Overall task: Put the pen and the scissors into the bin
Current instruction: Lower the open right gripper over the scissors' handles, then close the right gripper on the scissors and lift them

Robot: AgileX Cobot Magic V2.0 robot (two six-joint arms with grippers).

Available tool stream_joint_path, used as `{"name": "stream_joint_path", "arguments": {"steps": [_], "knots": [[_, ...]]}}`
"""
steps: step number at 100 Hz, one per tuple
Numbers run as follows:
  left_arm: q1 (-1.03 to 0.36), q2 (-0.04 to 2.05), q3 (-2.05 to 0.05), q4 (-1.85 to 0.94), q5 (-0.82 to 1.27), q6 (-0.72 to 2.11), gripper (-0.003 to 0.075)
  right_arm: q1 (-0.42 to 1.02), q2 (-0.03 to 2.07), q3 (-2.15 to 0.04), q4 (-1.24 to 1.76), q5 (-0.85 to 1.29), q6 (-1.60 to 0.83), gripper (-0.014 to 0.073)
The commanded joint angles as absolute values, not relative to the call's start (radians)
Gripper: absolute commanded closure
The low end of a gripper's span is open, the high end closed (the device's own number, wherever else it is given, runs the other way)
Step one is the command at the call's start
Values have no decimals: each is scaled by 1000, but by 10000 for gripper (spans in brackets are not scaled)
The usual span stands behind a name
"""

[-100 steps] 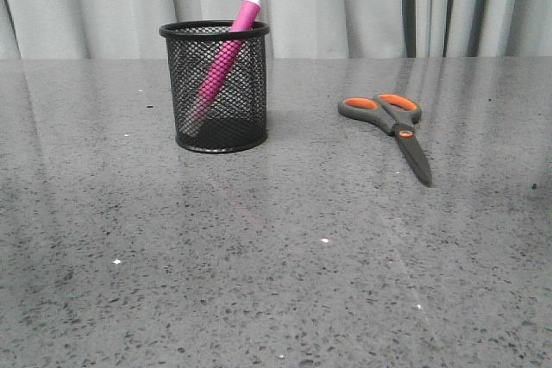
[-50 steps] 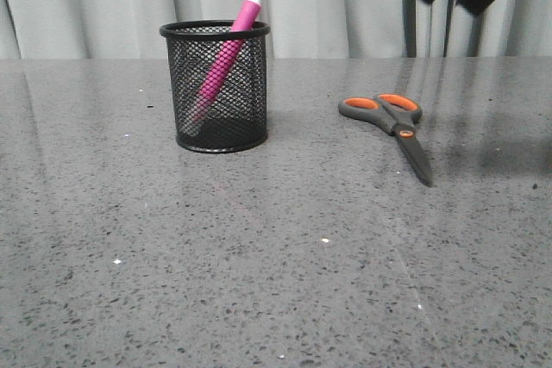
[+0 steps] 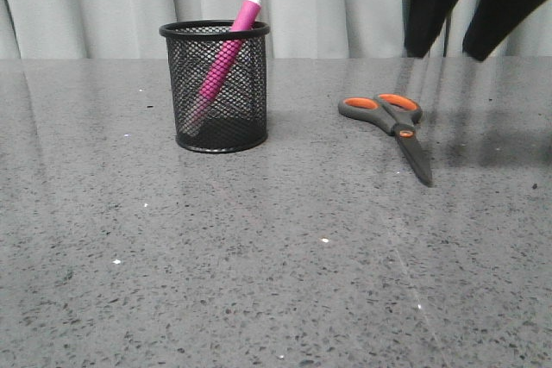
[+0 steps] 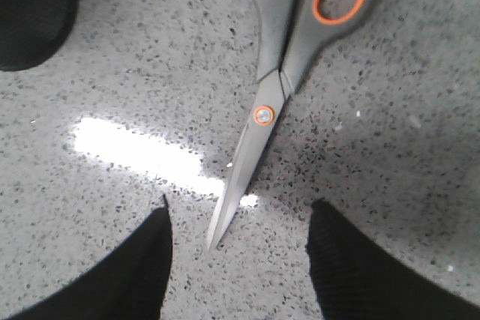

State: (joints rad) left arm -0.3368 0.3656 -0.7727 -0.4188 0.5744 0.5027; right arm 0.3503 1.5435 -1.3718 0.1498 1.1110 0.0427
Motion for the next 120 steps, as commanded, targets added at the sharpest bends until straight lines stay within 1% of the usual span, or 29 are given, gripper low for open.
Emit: {"name": "stream_joint_path", "arguments": {"steps": [1, 33, 65, 90, 120], "knots": [[-334, 374, -797, -455, 512, 495, 741, 353, 1540, -1402, 152, 1096, 58, 230], [-334, 374, -797, -480, 530, 495, 741, 354, 1627, -1403, 160, 1089, 69, 232], [-334, 374, -797, -498, 545, 495, 741, 354, 1669, -1403, 150, 949, 124, 232], [-334, 374, -797, -516, 563, 495, 741, 354, 1727, -1403, 68, 961, 155, 235], [-334, 374, -797, -516, 578, 495, 741, 354, 1738, -1403, 64, 862, 190, 235]]}}
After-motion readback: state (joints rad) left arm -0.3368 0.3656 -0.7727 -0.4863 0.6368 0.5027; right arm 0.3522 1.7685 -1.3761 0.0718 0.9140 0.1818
